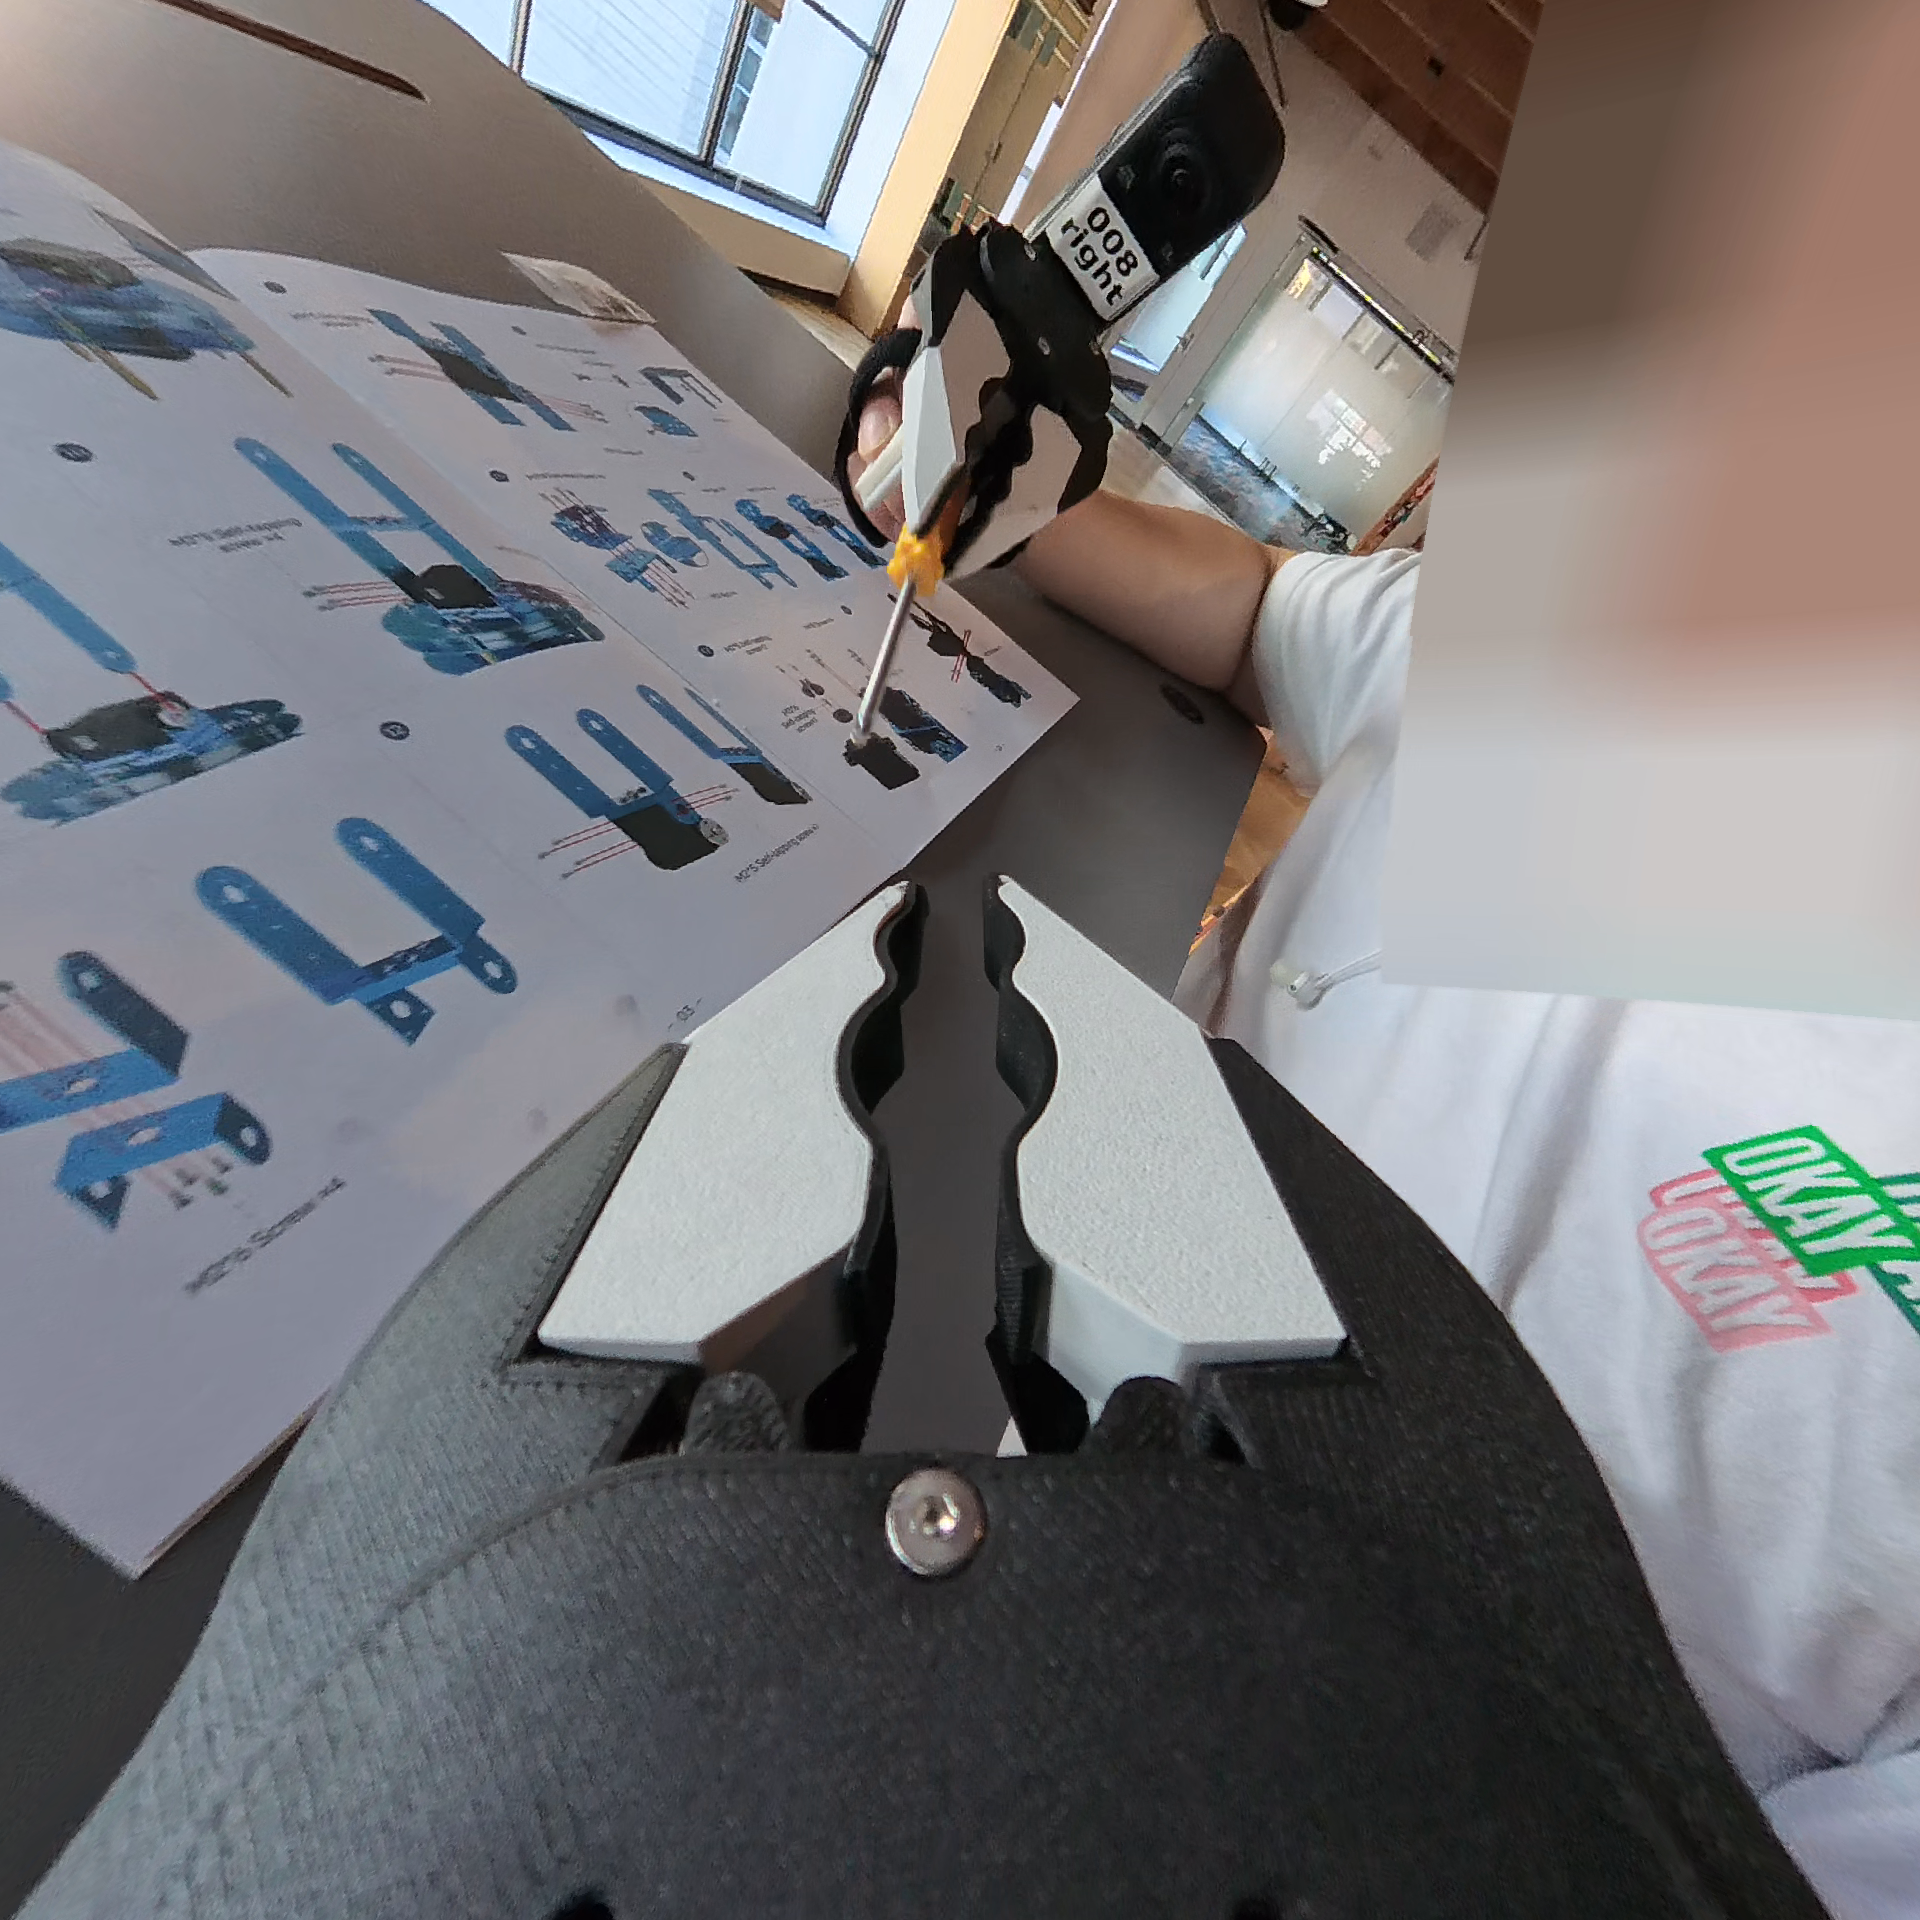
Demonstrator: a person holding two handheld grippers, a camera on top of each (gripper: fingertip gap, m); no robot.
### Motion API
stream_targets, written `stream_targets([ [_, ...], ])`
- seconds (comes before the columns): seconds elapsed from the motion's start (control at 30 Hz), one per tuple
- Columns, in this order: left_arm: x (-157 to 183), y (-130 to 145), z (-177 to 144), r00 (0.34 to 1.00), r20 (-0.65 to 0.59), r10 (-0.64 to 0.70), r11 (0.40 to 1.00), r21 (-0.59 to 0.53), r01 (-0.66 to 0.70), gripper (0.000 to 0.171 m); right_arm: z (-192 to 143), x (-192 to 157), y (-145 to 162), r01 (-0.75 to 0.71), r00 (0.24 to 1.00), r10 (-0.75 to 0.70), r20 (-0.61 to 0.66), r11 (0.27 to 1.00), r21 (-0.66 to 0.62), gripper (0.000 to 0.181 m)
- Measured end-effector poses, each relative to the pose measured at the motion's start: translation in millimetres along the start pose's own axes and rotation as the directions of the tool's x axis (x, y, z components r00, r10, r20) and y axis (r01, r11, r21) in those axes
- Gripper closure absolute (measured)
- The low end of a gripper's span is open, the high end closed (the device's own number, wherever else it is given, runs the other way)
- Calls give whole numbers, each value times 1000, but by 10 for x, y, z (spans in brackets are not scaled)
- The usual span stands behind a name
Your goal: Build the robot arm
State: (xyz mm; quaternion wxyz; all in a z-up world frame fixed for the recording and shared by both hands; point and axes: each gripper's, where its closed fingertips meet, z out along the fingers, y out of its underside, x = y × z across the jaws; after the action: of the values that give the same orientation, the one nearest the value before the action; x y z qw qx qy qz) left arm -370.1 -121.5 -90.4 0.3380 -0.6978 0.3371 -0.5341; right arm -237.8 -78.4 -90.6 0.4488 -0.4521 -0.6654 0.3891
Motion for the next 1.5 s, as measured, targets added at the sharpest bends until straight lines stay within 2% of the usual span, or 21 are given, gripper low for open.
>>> stream_targets([
  [0.33,-77,-130,-282,999,13,42,999,28,-42,162,-58,212,-60,-66,984,55,-170,996,-62,172],
  [0.57,-332,-336,-516,981,120,150,984,74,-159,154,-40,232,-121,-114,951,78,-298,988,-105,172],
  [0.8,-756,-464,-790,900,288,328,927,88,-366,142,69,372,-197,-197,884,137,-447,976,-90,172],
  [0.87,-810,-566,-891,883,308,353,902,137,-409,134,112,444,-194,-214,859,147,-491,973,-84,172],
  [0.93,-842,-698,-1023,878,314,363,879,198,-434,132,158,513,-186,-233,836,160,-525,970,-76,172],
  [1.07,-991,-784,-1081,889,265,373,892,160,-422,131,214,671,-146,-274,785,189,-590,960,-56,172],
  [1.2,-1037,-695,-902,961,146,235,965,79,-249,133,242,836,-141,-295,737,205,-643,955,-34,172],
  [1.27,-1039,-746,-878,963,131,237,969,42,-245,135,265,903,-143,-300,724,209,-658,954,-27,172],
  [1.4,-1059,-1006,-799,951,97,292,953,50,-298,137,282,1002,-106,-306,701,213,-680,952,-18,172],
  [1.5,-1193,-988,-623,962,60,267,964,-1,-267,137,248,1024,-51,-320,689,220,-690,947,-17,172],
])
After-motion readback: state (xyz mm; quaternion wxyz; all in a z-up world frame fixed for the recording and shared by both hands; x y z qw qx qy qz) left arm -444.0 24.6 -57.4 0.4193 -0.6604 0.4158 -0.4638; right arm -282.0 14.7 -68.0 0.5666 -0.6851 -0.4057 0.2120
